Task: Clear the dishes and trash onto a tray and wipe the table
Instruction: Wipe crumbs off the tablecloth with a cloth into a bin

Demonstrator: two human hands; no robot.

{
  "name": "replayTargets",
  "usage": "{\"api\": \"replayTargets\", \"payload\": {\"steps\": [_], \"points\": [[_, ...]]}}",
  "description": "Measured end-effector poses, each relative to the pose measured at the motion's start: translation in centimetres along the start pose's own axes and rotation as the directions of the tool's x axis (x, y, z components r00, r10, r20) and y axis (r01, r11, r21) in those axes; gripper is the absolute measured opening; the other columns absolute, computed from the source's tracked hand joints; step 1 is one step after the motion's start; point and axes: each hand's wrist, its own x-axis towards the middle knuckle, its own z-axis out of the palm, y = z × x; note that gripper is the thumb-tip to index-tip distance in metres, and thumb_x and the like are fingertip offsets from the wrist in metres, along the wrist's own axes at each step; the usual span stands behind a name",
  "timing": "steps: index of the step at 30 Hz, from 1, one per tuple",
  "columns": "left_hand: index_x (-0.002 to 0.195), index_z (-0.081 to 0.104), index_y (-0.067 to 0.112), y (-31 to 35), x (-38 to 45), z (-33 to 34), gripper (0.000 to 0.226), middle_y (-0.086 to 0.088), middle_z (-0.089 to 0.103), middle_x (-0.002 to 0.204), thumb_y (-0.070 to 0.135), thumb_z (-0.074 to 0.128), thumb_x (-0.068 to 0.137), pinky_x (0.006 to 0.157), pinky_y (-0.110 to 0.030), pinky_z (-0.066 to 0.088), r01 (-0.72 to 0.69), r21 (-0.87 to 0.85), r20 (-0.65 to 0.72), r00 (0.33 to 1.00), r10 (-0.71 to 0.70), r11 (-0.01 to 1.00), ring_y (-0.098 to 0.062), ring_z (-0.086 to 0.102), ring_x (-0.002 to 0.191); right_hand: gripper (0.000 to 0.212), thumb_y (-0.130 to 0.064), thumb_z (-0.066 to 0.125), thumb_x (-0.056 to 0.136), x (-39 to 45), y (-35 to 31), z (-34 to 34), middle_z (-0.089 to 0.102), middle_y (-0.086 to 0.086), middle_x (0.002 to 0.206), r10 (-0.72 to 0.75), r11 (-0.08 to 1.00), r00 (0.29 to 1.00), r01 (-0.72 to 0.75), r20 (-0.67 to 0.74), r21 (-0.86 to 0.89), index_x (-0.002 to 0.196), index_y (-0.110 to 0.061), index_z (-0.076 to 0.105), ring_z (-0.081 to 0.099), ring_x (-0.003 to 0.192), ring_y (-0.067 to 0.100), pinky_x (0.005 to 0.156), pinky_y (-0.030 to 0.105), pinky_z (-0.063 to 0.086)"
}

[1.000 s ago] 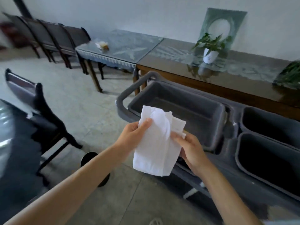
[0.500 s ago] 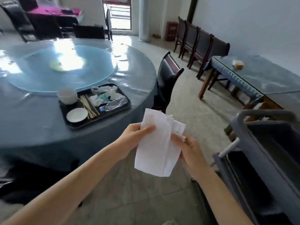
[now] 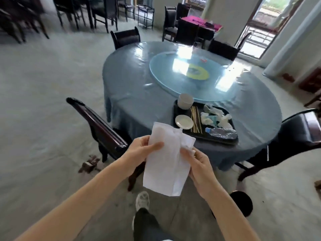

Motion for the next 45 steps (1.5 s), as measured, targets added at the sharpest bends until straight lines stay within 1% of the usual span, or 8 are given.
{"api": "replayTargets", "payload": {"steps": [9,14,19,25,29,32,36,45], "points": [[0.118,0.068,0.022,1.8,5.3,-16.5,0.052,0.002,0.078,0.109,0.044,0.085,0.074,0.071,-0.028,0.06,-0.055,-0.066,-0.323,0.946,0.031,0.996,-0.018,0.075,0.098,0.033,-0.045,0.066,0.098,14.5,-0.3,14.7,0.071,0.025,0.099,-0.045,0.991,0.966,0.075,0.255,-0.11,0.108,-0.015,0.077,0.066,0.085,0.027,0.077,0.051,0.055],[0.106,0.075,0.036,3.9,10.5,-25.8,0.029,0.004,0.078,0.108,0.042,0.084,0.08,0.072,-0.028,0.06,-0.094,-0.151,-0.385,0.923,0.029,0.984,-0.016,0.075,0.1,0.028,-0.034,0.068,0.1,23.4,-0.7,22.7,0.068,0.028,0.094,-0.073,0.991,0.95,0.104,0.305,-0.085,0.105,-0.009,0.076,0.061,0.081,0.027,0.074,0.045,0.048],[0.117,0.074,0.023,5.6,12.5,-33.8,0.025,-0.004,0.076,0.118,0.034,0.072,0.094,0.076,-0.03,0.06,-0.093,-0.186,-0.428,0.904,0.005,0.978,-0.02,0.073,0.106,0.019,-0.031,0.071,0.1,29.5,-1.7,29.2,0.068,0.031,0.099,-0.048,0.991,0.941,0.087,0.335,-0.103,0.101,-0.014,0.078,0.065,0.082,0.03,0.076,0.05,0.054],[0.101,0.08,0.027,7.8,14.8,-41.4,0.019,0.0,0.078,0.109,0.039,0.068,0.094,0.078,-0.03,0.061,-0.078,-0.258,-0.493,0.868,-0.062,0.963,-0.015,0.072,0.098,0.014,-0.029,0.071,0.099,35.6,-2.6,37.4,0.076,0.015,0.088,-0.093,0.975,0.927,0.159,0.364,-0.155,0.094,-0.022,0.081,0.069,0.076,0.033,0.072,0.046,0.056],[0.118,0.074,0.018,9.1,18.1,-48.0,0.049,-0.008,0.071,0.112,0.053,0.047,0.099,0.097,-0.05,0.052,-0.044,-0.398,-0.432,0.89,-0.145,0.916,-0.023,0.066,0.106,0.012,-0.027,0.071,0.1,40.2,-2.4,43.0,0.077,0.008,0.084,-0.139,0.948,0.93,0.224,0.341,-0.224,0.095,-0.031,0.082,0.069,0.073,0.03,0.067,0.043,0.055],[0.129,0.069,0.009,10.0,21.2,-53.4,0.066,-0.019,0.066,0.118,0.06,0.042,0.097,0.091,-0.05,0.053,-0.021,-0.488,-0.323,0.933,-0.159,0.872,-0.035,0.063,0.108,0.012,-0.028,0.073,0.098,43.7,-2.0,47.3,0.08,-0.004,0.086,-0.166,0.929,0.939,0.251,0.301,-0.271,0.098,-0.036,0.081,0.074,0.079,0.017,0.073,0.031,0.057],[0.123,0.074,0.019,12.0,24.9,-61.0,0.049,-0.012,0.074,0.108,0.053,0.049,0.098,0.075,-0.038,0.06,0.056,-0.442,-0.092,0.99,-0.108,0.895,-0.028,0.073,0.095,0.011,-0.027,0.073,0.097,48.2,-1.5,53.7,0.08,-0.006,0.088,-0.16,0.939,0.972,0.203,0.17,-0.276,0.097,-0.035,0.081,0.075,0.082,0.011,0.073,0.028,0.057],[0.132,0.065,0.027,16.6,29.9,-74.3,0.043,-0.008,0.072,0.123,0.021,0.07,0.09,0.092,-0.043,0.059,0.095,-0.195,0.164,0.984,-0.063,0.976,-0.029,0.069,0.112,0.012,-0.027,0.07,0.1,54.0,-2.4,64.8,0.076,0.004,0.085,-0.126,0.957,0.992,0.114,-0.026,-0.266,0.094,-0.025,0.08,0.069,0.078,0.02,0.07,0.033,0.056]]}}
